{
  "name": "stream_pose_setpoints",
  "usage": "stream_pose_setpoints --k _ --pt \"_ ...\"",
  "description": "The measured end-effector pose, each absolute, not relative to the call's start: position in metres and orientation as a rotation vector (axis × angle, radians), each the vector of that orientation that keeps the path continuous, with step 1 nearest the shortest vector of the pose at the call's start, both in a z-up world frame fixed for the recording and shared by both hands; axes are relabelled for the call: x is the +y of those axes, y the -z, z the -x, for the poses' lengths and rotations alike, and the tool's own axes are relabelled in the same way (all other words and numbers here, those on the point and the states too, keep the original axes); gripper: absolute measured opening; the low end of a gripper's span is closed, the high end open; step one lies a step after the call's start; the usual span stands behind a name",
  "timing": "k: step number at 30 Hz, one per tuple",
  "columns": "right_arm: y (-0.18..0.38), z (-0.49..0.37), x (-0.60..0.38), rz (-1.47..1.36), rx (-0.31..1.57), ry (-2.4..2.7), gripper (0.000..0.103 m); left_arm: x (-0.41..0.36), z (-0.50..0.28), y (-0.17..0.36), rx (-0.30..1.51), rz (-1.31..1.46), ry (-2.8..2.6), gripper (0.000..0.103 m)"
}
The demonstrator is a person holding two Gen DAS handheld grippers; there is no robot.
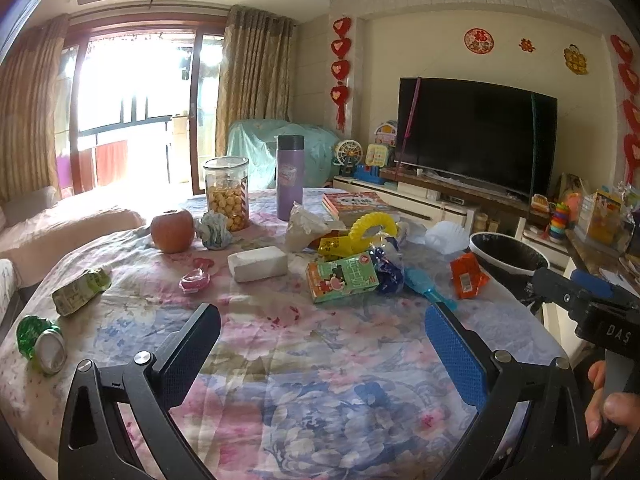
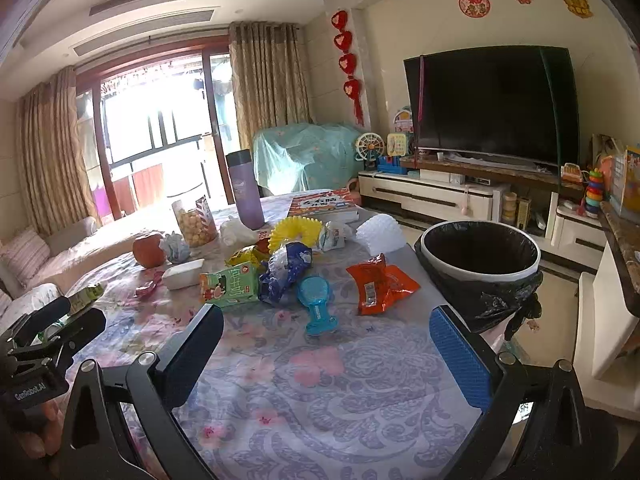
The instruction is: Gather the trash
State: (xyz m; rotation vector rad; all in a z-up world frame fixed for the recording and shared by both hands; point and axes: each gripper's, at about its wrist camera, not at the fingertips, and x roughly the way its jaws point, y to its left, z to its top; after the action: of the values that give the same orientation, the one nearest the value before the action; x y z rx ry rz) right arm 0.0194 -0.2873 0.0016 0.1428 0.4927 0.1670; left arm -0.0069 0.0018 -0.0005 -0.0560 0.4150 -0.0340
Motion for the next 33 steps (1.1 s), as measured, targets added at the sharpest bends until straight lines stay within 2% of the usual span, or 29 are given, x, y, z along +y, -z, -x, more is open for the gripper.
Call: stream_pose_setpoints --k 33 --pt "-0.0009 -0.0184 -0.2888 -0.148 0.485 -0.179 0.103 0.0002 0.0074 0.0040 0.417 0.059 0.037 0.102"
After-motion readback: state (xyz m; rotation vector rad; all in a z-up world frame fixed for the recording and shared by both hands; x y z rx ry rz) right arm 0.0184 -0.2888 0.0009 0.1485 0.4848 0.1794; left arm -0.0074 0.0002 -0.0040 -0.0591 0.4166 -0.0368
